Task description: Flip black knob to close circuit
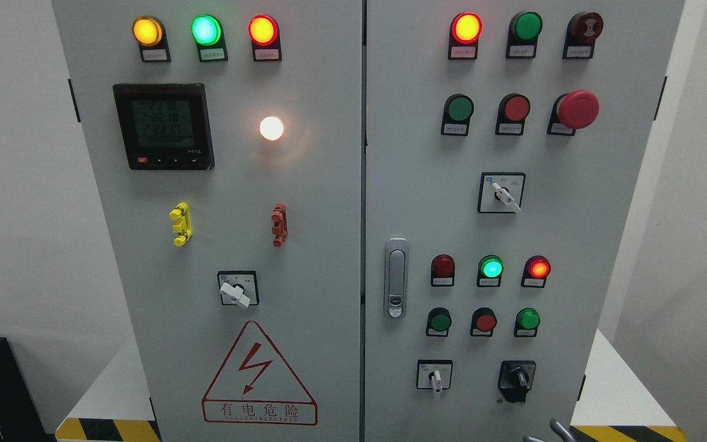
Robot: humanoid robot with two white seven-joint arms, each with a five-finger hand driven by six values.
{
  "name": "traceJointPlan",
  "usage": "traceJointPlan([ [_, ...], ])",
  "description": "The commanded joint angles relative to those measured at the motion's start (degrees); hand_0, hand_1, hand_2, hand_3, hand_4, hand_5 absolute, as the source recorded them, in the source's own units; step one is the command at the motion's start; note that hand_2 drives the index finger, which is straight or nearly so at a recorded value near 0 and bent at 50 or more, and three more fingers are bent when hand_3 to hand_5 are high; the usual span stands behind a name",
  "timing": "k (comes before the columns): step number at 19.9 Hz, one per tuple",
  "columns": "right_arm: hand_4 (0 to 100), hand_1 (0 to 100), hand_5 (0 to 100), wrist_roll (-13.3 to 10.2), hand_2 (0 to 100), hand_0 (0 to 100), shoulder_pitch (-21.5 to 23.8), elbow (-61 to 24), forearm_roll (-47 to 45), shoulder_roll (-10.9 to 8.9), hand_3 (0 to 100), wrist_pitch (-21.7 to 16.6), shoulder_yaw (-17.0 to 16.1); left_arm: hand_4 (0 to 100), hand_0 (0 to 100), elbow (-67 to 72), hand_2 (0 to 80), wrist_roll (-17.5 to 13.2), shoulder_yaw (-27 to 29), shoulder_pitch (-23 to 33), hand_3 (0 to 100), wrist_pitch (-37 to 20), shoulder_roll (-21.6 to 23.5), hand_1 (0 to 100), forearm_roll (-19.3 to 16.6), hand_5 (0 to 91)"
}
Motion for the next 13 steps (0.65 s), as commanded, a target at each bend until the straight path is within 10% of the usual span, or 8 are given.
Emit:
traceJointPlan([
  [1,0,5,0,1.1,0,0,3.2,-1.5,-3.3,-0.22,0,-0.7,1.6,0,12,1.2,0.0,0.3,-1.2,0.0,0,0.0,0.0,56,-1.2,0.0],
  [13,0,4,0,2.4,0,0,4.9,-0.8,-3.3,-0.22,0,-1.7,2.3,0,12,1.2,0.0,0.3,-1.2,0.0,0,0.0,0.0,56,-1.2,0.0],
])
